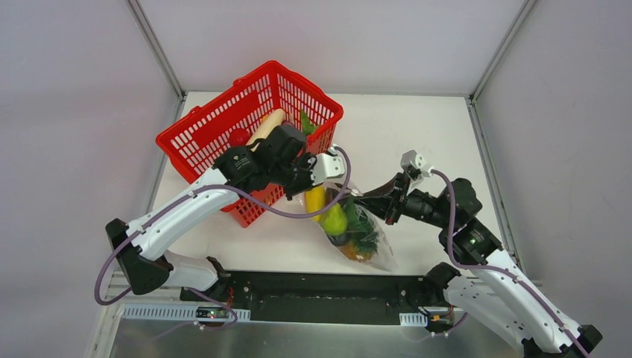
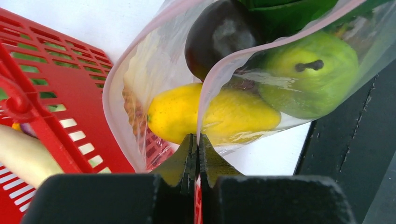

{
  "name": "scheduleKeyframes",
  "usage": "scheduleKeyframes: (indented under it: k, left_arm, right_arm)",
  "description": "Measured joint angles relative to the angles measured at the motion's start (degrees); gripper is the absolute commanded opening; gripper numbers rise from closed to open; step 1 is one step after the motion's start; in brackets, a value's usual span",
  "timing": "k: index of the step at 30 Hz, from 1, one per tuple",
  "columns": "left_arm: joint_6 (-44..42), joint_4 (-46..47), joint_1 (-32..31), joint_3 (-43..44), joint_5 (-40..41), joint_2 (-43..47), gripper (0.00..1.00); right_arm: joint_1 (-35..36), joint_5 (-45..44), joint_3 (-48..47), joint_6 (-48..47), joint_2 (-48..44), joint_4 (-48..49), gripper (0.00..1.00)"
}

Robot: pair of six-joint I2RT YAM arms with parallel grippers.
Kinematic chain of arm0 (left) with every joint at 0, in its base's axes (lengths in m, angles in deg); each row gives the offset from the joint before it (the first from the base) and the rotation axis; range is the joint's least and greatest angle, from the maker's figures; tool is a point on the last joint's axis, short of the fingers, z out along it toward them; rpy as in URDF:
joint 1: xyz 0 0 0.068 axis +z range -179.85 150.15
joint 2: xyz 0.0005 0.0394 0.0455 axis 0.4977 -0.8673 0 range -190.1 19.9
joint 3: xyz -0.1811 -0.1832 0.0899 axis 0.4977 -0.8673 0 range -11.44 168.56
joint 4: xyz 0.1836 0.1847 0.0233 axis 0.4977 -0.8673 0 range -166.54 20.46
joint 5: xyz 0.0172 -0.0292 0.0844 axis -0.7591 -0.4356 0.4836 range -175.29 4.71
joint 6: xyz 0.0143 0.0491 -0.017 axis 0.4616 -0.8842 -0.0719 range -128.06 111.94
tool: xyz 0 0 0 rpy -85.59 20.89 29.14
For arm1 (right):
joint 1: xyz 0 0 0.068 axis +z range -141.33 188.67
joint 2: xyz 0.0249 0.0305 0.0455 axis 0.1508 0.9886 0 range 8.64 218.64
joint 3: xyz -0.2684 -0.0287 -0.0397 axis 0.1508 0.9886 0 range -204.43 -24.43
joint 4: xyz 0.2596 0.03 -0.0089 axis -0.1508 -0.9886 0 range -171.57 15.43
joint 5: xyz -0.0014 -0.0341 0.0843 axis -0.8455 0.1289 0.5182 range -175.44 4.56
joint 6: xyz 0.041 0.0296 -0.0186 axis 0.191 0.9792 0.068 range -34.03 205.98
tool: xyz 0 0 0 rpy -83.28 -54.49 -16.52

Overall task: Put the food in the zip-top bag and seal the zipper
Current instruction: Adjust the zipper food storage bag at the center of the board.

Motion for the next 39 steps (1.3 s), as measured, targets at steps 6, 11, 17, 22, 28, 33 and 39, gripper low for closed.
scheduleKeyframes:
  k: [6,11,17,22,28,33,39]
  left_arm:
    - [1.3,2.2,0.0,-2.8,2.9,7.4,0.00]
    - [2.1,5.0,0.0,-5.7,4.3,16.9,0.00]
    - [2.8,6.0,-0.1,-6.2,4.8,20.3,0.00]
    - [3.1,5.2,0.0,-6.2,6.7,18.7,0.00]
    - [4.5,5.5,0.0,-6.3,7.8,17.8,0.00]
    - [5.3,5.9,0.0,-6.5,7.7,17.8,0.00]
    - [5.9,6.0,0.0,-6.5,7.7,17.9,0.00]
  right_arm:
    - [0.0,-5.2,1.1,0.3,-1.0,2.9,0.00]
    - [0.0,-5.4,1.2,-1.3,-0.4,3.1,0.00]
    - [0.2,-3.5,1.2,-5.5,2.8,3.8,0.00]
    - [0.2,-2.6,1.6,-9.2,5.5,5.3,0.07]
    - [0.2,-2.5,1.9,-10.4,6.3,6.3,0.20]
    - [0.2,-2.6,1.8,-9.4,6.5,6.8,0.29]
    - [0.2,-4.1,1.8,-7.3,7.5,7.8,0.43]
